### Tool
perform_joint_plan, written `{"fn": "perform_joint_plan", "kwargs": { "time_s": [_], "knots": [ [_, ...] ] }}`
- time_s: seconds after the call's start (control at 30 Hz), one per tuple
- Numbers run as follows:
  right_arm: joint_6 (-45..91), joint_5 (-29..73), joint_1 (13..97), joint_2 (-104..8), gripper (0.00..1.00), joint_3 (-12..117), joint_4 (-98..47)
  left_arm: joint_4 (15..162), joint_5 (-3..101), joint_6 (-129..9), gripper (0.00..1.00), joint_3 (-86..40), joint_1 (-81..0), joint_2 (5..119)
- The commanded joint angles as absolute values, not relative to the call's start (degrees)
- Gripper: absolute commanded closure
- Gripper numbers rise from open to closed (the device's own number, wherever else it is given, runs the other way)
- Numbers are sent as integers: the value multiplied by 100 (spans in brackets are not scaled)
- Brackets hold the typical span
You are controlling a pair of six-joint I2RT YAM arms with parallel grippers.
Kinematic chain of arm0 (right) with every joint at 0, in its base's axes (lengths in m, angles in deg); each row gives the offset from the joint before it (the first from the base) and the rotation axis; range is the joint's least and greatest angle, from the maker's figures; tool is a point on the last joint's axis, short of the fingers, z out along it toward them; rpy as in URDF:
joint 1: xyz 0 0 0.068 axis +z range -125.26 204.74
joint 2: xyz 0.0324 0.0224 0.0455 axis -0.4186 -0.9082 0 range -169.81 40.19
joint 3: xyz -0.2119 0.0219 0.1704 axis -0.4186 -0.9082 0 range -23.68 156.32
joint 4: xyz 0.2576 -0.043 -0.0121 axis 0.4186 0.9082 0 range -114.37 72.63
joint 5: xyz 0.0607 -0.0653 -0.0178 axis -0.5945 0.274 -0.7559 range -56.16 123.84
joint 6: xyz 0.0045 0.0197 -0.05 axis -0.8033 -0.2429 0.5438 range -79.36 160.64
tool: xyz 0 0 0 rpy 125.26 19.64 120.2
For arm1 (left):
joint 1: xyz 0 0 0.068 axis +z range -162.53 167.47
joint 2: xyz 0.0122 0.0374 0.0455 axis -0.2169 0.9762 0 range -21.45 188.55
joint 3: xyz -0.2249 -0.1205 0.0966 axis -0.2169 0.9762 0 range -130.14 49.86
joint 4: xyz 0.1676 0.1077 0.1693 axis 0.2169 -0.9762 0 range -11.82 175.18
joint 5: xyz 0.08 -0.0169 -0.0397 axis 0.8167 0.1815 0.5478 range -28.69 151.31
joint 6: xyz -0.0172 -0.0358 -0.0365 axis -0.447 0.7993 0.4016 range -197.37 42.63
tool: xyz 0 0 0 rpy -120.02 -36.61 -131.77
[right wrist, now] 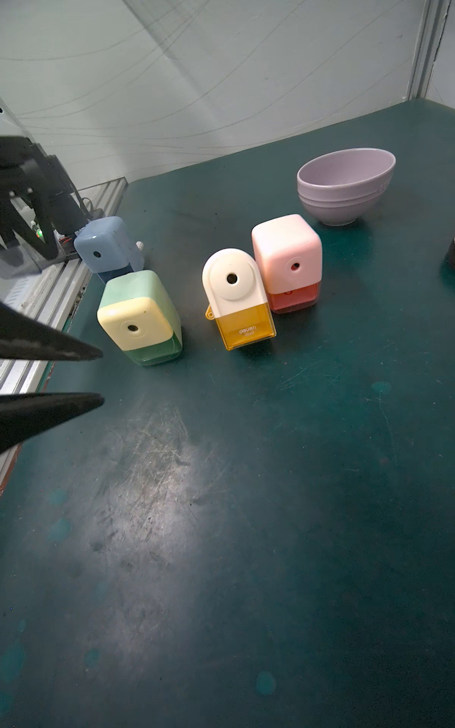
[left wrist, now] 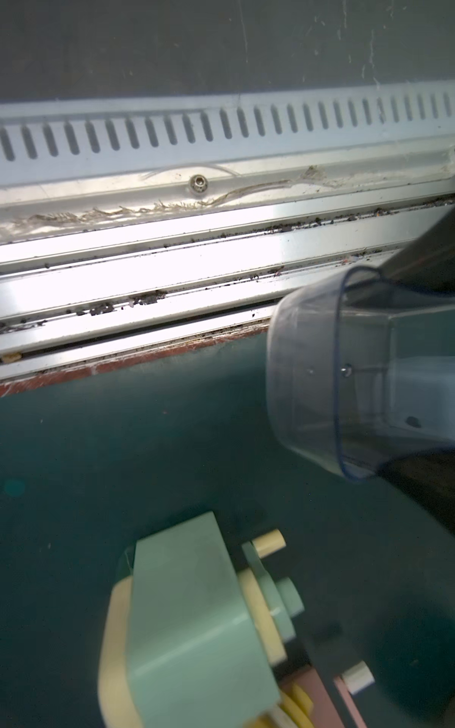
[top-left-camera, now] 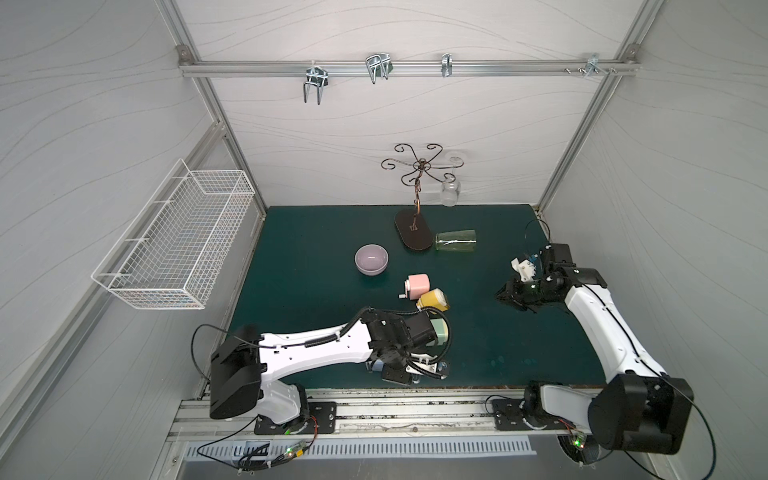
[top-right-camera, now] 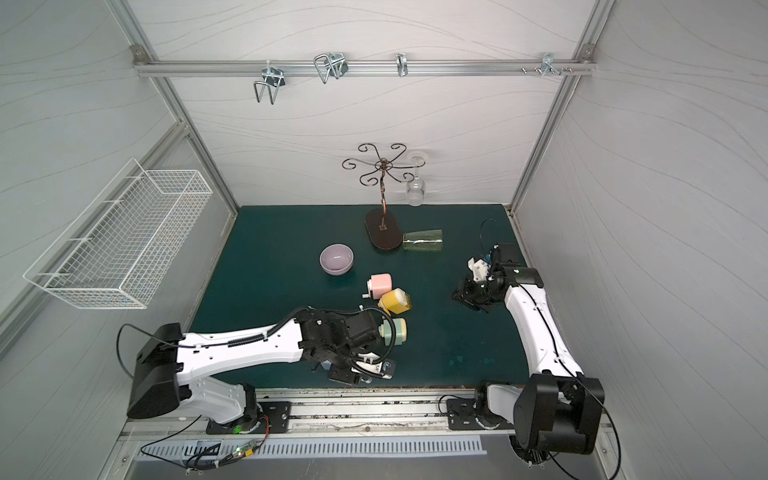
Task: Put the tray back into the pencil sharpener
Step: Place the container at the center of the board.
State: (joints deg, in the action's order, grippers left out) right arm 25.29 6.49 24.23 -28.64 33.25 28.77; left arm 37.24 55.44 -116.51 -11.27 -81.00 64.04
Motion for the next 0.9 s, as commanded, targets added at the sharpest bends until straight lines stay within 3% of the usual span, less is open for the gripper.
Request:
{"fn": "perform_joint_plan", "kwargs": {
  "time_s": [0.0,0.7,0.87],
  "knots": [
    [2565,632,2383,-2790,82,3233,3038,4135,5713,-12081,57,-1331,-8117,6823],
    [2587,536,2378,-2744,82,3227,3062,4105,6388,-11668,48,-1998,-8179,8497],
    [2629,552,2377,-2769,82,3266,3091,4102,6515,-11536,31,-2044,-8179,8549]
  ]
}}
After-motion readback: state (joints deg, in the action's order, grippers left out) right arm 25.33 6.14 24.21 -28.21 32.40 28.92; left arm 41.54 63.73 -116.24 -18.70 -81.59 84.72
